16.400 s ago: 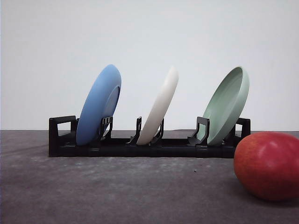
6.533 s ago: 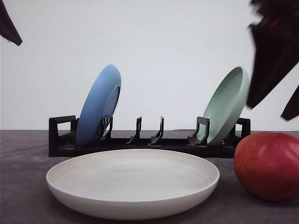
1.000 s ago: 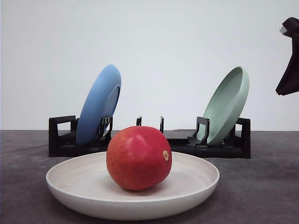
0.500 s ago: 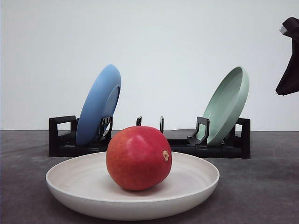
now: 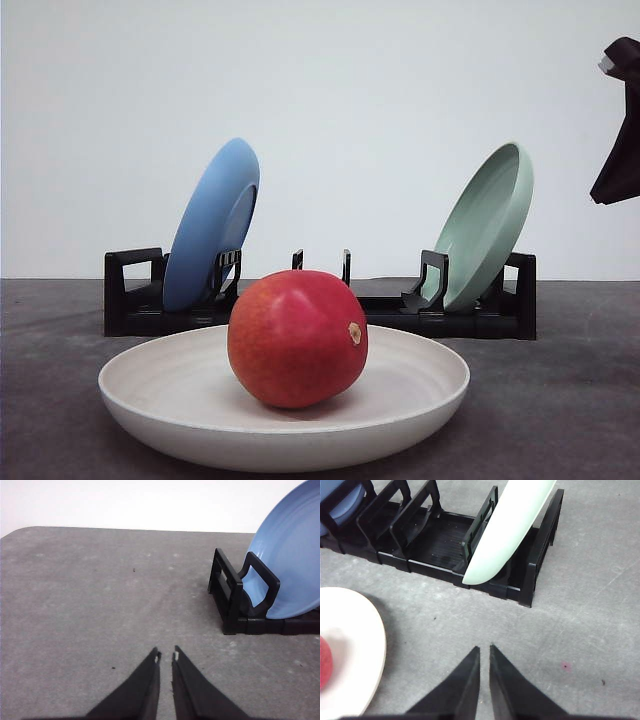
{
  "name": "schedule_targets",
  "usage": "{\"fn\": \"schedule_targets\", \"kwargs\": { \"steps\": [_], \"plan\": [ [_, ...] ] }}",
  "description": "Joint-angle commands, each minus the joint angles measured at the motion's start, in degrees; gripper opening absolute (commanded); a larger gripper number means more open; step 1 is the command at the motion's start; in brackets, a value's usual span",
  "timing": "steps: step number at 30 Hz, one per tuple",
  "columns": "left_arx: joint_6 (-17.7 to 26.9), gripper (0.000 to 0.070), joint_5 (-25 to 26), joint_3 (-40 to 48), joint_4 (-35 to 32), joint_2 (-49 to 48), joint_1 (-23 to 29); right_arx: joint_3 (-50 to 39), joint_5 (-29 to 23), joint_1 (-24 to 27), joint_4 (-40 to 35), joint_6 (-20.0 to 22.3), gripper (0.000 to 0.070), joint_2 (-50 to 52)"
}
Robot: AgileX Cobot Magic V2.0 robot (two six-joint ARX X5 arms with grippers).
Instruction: Place pomegranate in white plate
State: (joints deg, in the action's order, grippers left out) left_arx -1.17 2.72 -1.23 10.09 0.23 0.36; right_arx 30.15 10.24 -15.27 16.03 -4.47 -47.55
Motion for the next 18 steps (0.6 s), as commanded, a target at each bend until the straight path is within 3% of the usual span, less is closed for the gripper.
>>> {"fn": "schedule_targets", "kwargs": {
  "steps": [1, 7, 9, 12, 18],
  "plan": [
    [0.07, 0.0025, -0.22, 0.55, -0.79, -0.04, 0.04, 0.17, -0.18, -0.07, -0.59, 0.52, 0.0028, -0.22],
    [0.07, 0.0026, -0.22, 0.55, -0.79, -0.04, 0.04, 0.17, -0.22, -0.1, -0.29, 0.87, 0.0028, 0.26],
    [0.07, 0.0025, -0.22, 0.55, -0.8, -0.04, 0.04, 0.15, -1.41, 0.0, 0.34, 4.18, 0.0028, 1.85],
    [0.07, 0.0025, -0.22, 0.55, -0.79, -0.04, 0.04, -0.92, -3.67, 0.38, 0.08, 5.61, 0.0028, 4.89],
    [0.07, 0.0025, -0.22, 0.55, -0.79, -0.04, 0.04, -10.88, -9.17, 3.84, -5.9, 4.95, 0.0028, 16.9]
  ]
}}
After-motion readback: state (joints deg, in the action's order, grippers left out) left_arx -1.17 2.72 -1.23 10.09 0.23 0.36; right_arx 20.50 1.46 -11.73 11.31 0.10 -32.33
